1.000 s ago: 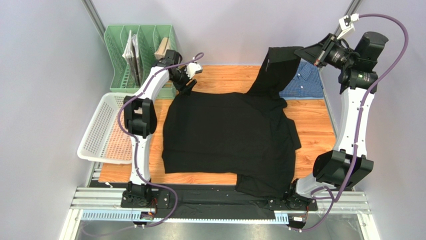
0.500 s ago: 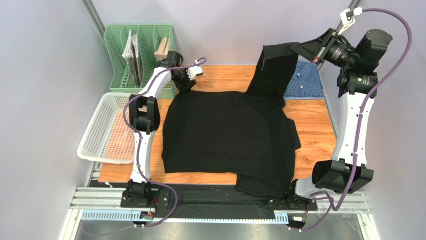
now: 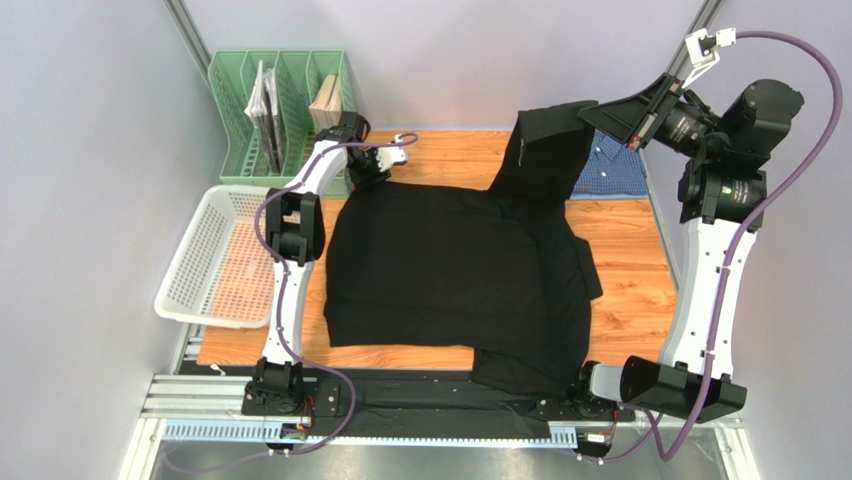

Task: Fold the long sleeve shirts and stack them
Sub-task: Fold the shirt

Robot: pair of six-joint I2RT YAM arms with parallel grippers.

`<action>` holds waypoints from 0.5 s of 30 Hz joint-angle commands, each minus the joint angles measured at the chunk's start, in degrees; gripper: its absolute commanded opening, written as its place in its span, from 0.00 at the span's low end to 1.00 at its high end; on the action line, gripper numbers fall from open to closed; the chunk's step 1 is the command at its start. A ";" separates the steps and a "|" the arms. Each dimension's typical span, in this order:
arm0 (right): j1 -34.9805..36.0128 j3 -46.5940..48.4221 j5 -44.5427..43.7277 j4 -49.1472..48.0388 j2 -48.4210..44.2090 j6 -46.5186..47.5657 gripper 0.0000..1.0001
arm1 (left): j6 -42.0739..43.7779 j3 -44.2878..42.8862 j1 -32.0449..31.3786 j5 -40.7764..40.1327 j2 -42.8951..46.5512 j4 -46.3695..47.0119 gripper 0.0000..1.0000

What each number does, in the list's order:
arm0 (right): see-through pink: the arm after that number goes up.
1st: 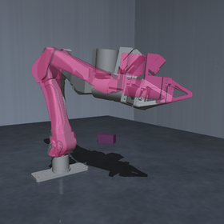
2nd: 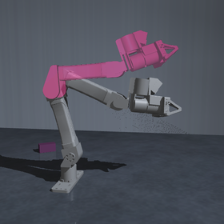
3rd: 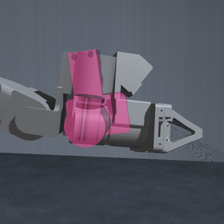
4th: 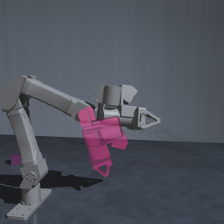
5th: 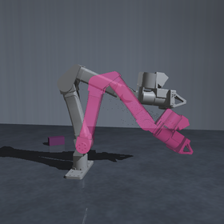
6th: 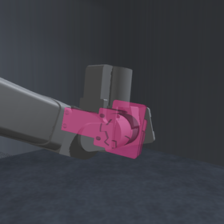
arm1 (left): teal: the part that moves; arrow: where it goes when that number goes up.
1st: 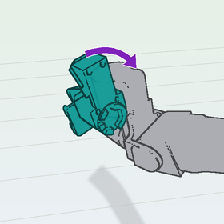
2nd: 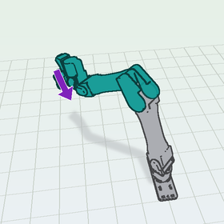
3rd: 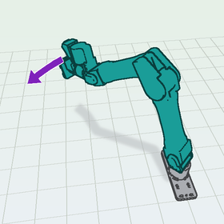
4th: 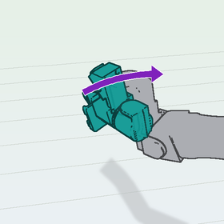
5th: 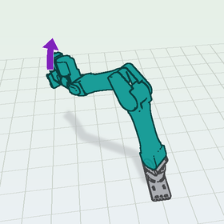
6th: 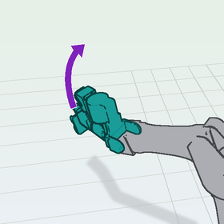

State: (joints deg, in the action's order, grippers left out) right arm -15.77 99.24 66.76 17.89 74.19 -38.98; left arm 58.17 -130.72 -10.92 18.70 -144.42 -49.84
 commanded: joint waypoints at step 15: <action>0.13 -0.45 2.23 2.85 -1.51 1.19 0.00 | 3.10 0.36 -0.33 1.34 3.52 3.16 0.00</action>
State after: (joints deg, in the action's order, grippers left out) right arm -15.77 97.91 68.10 20.75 73.87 -38.11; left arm 62.28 -131.00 -11.27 17.50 -145.08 -49.76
